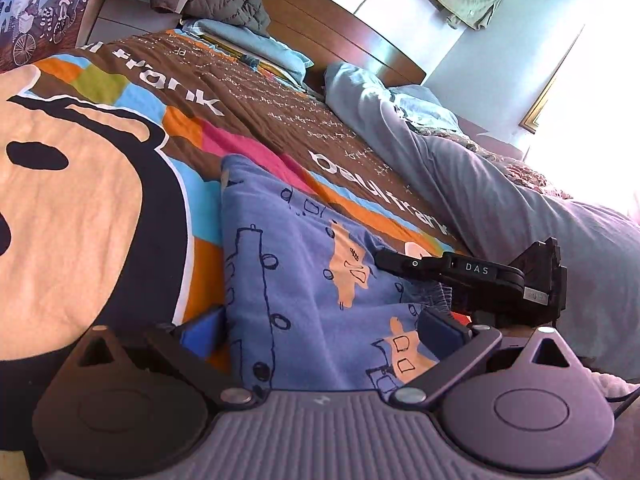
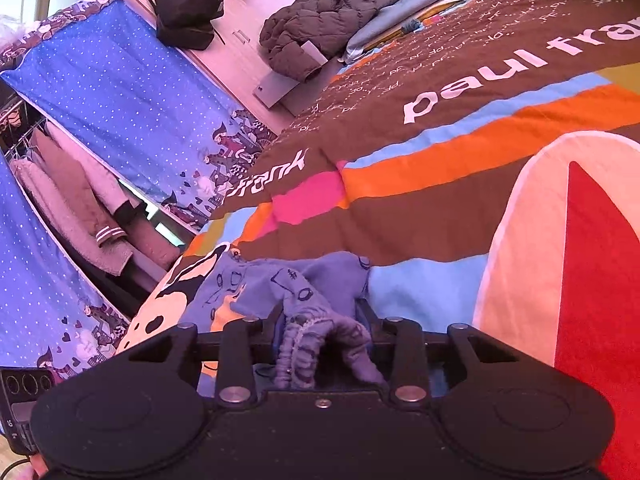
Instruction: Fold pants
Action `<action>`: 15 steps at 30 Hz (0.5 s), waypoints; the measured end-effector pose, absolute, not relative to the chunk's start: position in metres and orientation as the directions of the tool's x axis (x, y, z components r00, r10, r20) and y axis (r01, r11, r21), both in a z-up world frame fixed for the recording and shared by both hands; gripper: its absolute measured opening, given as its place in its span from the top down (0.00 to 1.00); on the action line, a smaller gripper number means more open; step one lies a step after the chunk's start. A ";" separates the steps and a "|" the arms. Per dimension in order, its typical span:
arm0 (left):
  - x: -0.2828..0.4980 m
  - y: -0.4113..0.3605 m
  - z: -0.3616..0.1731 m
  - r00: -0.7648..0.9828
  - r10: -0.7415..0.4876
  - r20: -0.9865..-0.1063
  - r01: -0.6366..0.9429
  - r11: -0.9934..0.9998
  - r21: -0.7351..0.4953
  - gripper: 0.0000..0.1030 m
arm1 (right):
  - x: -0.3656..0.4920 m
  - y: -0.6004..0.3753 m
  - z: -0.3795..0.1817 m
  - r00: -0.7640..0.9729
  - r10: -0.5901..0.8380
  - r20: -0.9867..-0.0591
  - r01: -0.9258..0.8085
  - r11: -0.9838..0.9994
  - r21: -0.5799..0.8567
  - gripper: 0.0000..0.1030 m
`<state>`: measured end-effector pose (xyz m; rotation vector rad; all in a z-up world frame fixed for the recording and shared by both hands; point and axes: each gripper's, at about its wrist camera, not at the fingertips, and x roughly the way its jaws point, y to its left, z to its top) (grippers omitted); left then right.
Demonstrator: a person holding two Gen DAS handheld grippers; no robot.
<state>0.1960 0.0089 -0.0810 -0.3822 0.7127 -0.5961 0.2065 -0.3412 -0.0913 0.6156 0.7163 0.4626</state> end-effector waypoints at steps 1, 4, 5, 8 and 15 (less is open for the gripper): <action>0.195 0.009 -0.081 0.605 -0.625 -0.493 0.375 0.770 -0.516 0.01 | 0.207 -0.341 -0.091 0.669 0.582 -0.462 -0.181 0.731 0.658 0.65; 0.194 0.011 -0.080 0.618 -0.612 -0.493 0.355 0.777 -0.519 0.09 | 0.207 -0.341 -0.091 0.671 0.579 -0.463 -0.180 0.733 0.656 0.65; 0.193 0.013 -0.081 0.626 -0.603 -0.494 0.341 0.782 -0.522 0.12 | 0.207 -0.340 -0.091 0.671 0.578 -0.464 -0.180 0.735 0.654 0.65; 0.193 0.021 -0.083 0.651 -0.576 -0.495 0.281 0.788 -0.548 0.31 | 0.206 -0.338 -0.089 0.673 0.569 -0.472 -0.185 0.748 0.638 0.65; 0.196 0.031 -0.082 0.652 -0.521 -0.551 0.158 0.804 -0.574 0.72 | 0.201 -0.324 -0.077 0.689 0.505 -0.520 -0.188 0.817 0.545 0.74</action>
